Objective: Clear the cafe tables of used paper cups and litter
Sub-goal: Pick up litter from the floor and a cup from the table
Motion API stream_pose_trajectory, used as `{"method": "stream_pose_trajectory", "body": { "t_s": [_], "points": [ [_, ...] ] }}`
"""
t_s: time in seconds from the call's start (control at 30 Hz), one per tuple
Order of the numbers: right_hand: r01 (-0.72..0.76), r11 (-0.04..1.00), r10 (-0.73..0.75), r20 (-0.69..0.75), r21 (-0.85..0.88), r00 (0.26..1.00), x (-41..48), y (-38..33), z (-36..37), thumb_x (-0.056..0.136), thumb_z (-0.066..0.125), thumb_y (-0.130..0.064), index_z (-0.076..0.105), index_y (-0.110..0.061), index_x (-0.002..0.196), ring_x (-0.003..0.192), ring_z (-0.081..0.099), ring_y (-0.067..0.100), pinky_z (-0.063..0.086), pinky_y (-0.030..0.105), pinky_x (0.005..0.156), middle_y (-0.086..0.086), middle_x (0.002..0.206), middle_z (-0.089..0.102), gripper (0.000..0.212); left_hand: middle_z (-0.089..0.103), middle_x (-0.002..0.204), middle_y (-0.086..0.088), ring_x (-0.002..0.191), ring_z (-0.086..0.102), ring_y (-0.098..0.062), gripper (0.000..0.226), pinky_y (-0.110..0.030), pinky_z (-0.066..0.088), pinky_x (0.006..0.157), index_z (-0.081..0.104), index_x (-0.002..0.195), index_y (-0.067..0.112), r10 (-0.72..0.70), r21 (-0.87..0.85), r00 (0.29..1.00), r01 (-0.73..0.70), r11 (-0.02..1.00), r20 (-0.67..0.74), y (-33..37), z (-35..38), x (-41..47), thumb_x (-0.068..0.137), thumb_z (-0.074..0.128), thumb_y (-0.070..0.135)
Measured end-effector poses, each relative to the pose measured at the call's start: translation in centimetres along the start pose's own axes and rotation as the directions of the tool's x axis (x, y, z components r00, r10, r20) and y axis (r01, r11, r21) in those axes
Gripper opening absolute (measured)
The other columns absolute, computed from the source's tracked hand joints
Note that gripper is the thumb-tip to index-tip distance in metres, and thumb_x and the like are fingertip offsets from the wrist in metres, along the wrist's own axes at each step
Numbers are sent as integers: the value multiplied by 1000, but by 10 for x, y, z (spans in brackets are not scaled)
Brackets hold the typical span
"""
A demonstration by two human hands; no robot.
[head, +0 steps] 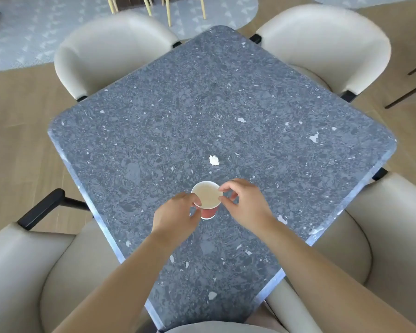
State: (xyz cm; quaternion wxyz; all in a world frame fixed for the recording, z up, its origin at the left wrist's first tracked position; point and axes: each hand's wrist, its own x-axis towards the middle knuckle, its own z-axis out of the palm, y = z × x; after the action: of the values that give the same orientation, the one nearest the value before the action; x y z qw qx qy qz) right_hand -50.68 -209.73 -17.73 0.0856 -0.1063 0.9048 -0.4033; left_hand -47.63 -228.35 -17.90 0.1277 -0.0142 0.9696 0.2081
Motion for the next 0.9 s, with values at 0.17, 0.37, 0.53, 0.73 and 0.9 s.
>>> {"method": "stream_pose_trajectory", "body": {
  "t_s": [0.17,0.37,0.53,0.73,0.9],
  "points": [
    [-73,997,72,-76,-14,994,-17,30,-18,82,64,-18,64,-20,94,74,57,13,45,26,63,-12,86,56,12,60,103,12,84,58,-12,16,-26,44,64,58,100,33,55,-17,998,-54,998,28,21,16,14,84,56,35],
    [-177,977,175,-27,-123,984,-34,70,-24,86,59,-18,62,-20,98,77,51,7,45,25,64,-4,99,61,12,61,98,10,85,59,-14,13,-31,50,67,59,96,32,33,-70,999,-34,997,-14,15,8,25,84,57,33],
    [-141,976,155,77,-166,985,-24,66,-2,87,58,-19,61,-21,102,79,48,3,40,21,65,-5,103,61,15,62,98,8,85,60,-16,12,-32,50,68,60,95,29,-64,-91,993,56,994,-94,-14,-11,23,83,59,30],
    [-47,989,69,151,-141,986,9,44,28,86,60,-18,63,-20,101,78,50,6,43,23,67,-3,101,62,16,61,100,9,85,60,-17,16,-34,52,69,59,99,29,-178,-54,978,173,983,-113,-49,-26,6,83,56,31],
    [31,984,12,237,-176,972,37,28,53,86,59,-20,62,-20,102,90,55,11,44,25,71,-6,105,59,17,61,99,9,86,60,-16,17,-35,53,70,60,100,30,-259,-66,957,252,965,-128,-69,-33,-5,83,55,30]
  ]
}}
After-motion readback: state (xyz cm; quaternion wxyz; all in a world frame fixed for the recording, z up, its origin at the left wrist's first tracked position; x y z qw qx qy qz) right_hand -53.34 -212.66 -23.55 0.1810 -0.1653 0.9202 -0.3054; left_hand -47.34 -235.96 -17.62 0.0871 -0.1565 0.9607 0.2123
